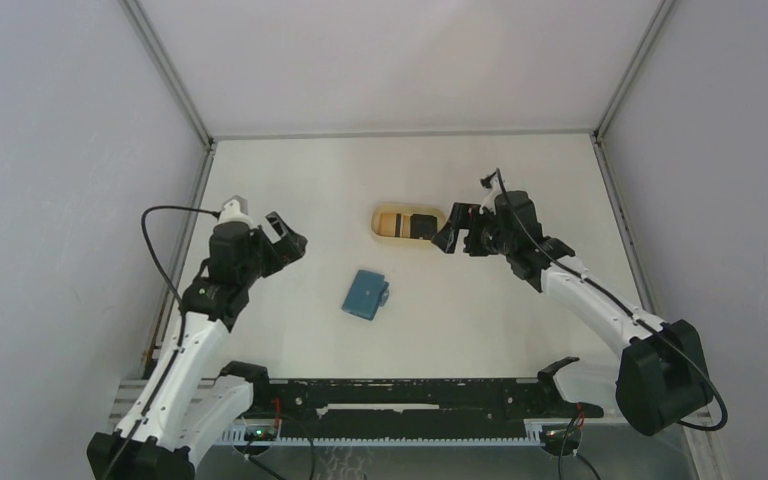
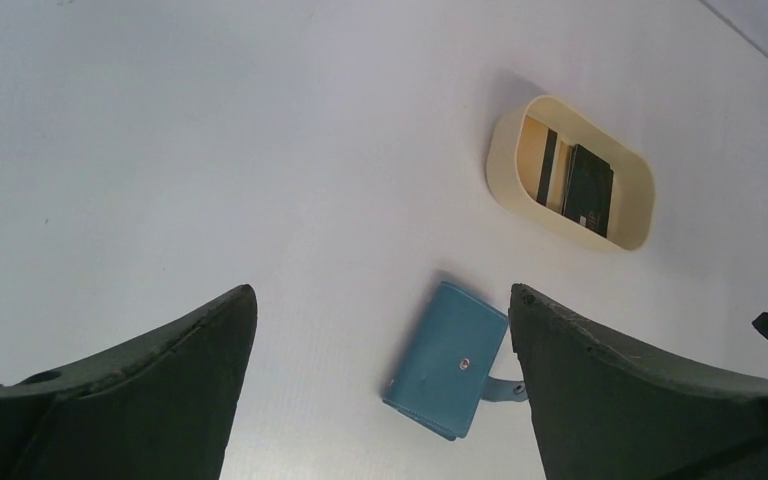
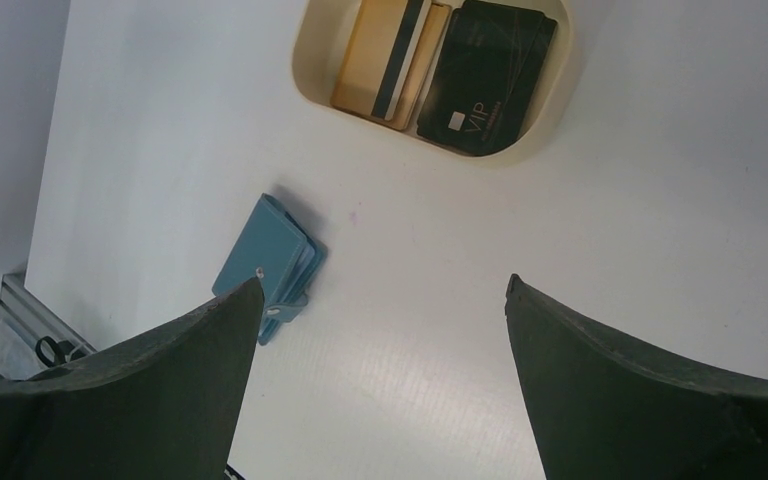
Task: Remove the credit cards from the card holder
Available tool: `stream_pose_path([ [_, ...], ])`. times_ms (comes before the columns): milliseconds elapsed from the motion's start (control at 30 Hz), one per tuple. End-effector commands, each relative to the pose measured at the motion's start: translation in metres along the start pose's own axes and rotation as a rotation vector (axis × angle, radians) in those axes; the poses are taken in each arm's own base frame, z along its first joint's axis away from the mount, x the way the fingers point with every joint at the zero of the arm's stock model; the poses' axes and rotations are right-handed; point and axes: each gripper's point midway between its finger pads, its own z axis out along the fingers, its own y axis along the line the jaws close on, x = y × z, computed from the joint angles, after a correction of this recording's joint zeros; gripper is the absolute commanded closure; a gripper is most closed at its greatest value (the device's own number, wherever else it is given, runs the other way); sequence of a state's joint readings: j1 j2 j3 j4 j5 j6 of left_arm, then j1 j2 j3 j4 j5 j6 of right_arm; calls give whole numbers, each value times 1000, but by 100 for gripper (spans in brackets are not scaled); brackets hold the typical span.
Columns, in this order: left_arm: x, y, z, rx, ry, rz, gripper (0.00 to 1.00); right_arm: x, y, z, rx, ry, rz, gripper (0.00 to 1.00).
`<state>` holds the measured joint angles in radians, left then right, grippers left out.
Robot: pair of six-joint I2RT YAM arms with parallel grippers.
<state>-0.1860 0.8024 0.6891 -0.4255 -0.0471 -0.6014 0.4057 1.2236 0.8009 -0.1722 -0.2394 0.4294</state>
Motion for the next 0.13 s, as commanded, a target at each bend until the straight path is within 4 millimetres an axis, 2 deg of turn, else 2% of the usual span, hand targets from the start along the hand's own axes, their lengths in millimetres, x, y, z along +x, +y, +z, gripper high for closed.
stream_pose_path([
  [0,-24,-15,-5,47,-51,22,0,-18,9,-5,-34,-57,-36,1],
  [100,-24,-14,-5,43,-53,28,0,-18,12,-2,-52,-53,-23,0],
])
